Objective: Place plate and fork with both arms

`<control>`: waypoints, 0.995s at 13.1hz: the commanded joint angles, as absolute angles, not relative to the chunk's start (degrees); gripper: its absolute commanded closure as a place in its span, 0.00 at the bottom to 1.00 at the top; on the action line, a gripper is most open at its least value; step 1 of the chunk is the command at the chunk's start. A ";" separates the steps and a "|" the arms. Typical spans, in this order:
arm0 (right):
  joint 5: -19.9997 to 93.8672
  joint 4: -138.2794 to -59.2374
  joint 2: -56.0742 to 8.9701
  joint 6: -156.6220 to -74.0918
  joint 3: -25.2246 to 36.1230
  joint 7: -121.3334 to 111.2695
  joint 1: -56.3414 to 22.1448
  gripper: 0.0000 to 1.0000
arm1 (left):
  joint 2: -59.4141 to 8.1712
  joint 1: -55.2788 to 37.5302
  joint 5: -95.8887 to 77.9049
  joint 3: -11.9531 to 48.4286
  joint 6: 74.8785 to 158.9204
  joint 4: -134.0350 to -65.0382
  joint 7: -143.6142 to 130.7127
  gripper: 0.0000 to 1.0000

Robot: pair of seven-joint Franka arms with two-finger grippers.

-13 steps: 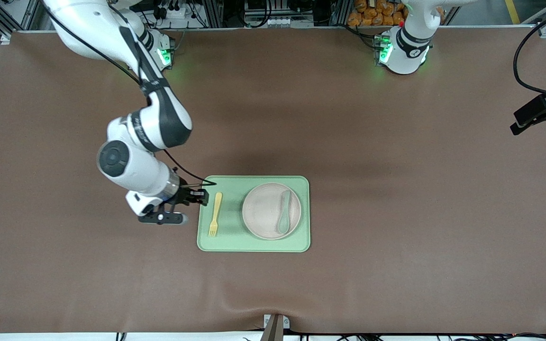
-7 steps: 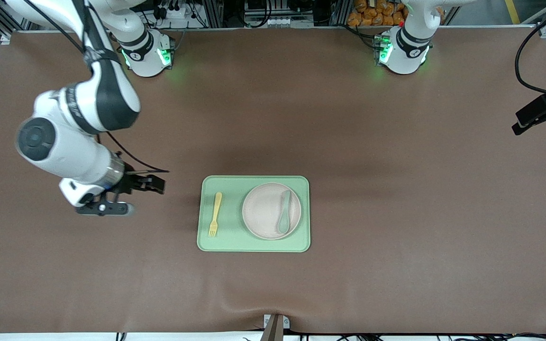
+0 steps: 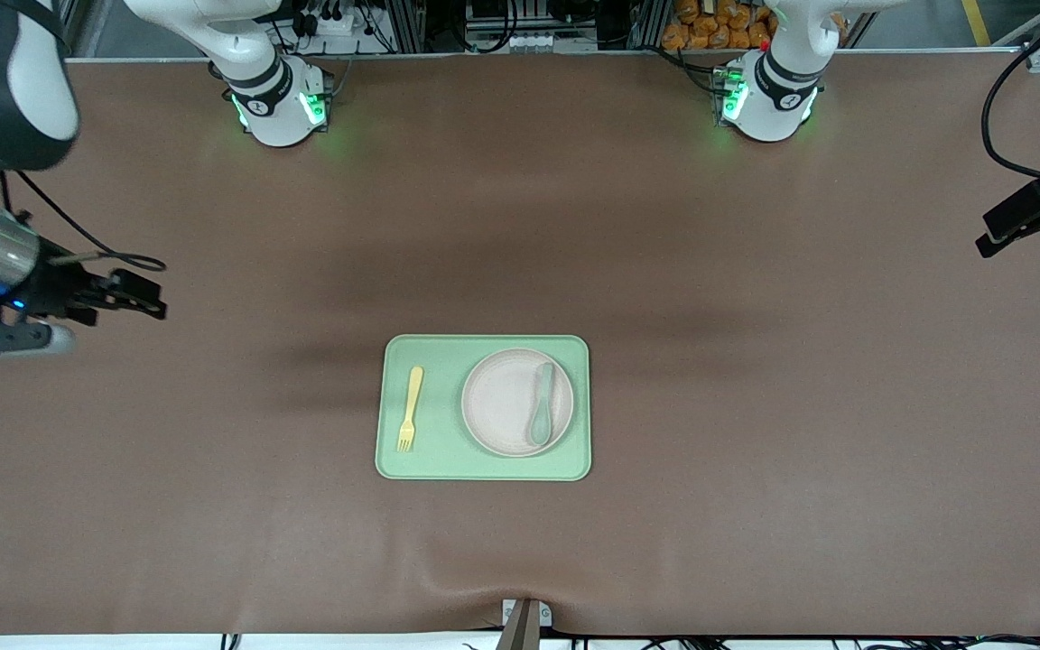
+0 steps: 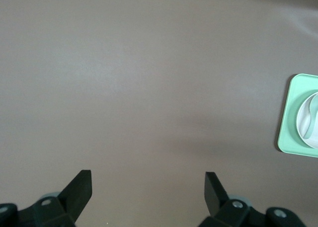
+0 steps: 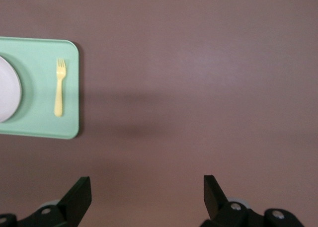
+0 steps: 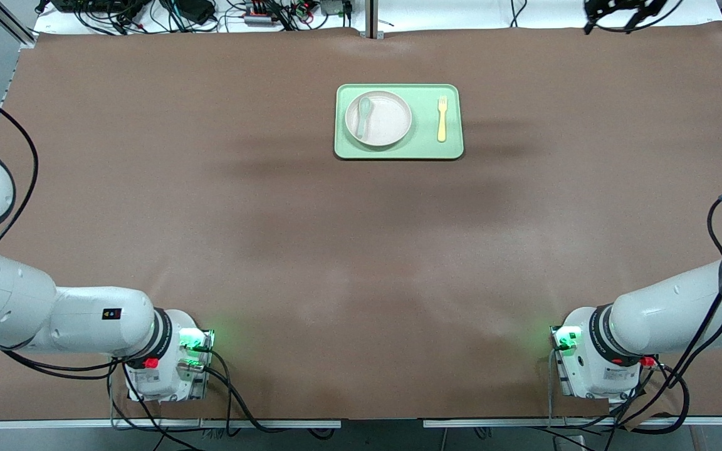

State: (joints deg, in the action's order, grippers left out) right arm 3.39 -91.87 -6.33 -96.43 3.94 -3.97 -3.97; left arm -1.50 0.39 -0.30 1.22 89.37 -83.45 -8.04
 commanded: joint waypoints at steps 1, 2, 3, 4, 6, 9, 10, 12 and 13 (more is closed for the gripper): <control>-0.08 -89.49 -3.25 -89.77 3.16 -4.40 -3.25 0.00 | 0.53 0.70 -1.14 2.37 88.42 -84.55 -7.38 0.00; -0.44 -87.82 -3.25 -86.43 3.16 -4.05 -3.16 0.00 | 0.88 0.62 -1.14 2.98 88.33 -85.07 -7.30 0.00; -0.44 -85.89 -3.25 -83.35 3.25 -3.87 -2.82 0.00 | 1.57 0.70 -1.14 4.03 88.42 -85.95 -7.56 0.00; -0.44 -84.56 -3.25 -80.88 3.16 -3.78 -2.20 0.00 | 1.93 0.70 -0.97 4.83 88.33 -86.13 -7.99 0.00; -0.44 -83.24 -3.16 -77.18 3.51 -2.47 -1.94 0.00 | 2.02 0.88 -0.97 4.83 87.54 -85.96 -7.04 0.00; 0.00 -83.23 -1.67 -76.64 4.48 -0.88 -2.02 0.00 | 2.02 0.97 -0.97 4.66 86.40 -85.52 -5.72 0.00; 0.09 -83.23 -1.58 -76.81 4.40 -0.88 -2.02 0.00 | 2.02 0.97 -0.79 4.57 86.40 -85.34 -5.28 0.00; 0.17 -83.23 -0.89 -77.08 4.31 -0.97 -2.11 0.00 | 2.02 0.97 -0.62 4.48 86.31 -85.08 -5.36 0.00; 0.09 -83.41 -0.79 -77.43 4.22 -0.97 -2.11 0.00 | 2.02 0.97 -0.53 4.48 85.61 -84.99 -5.36 0.00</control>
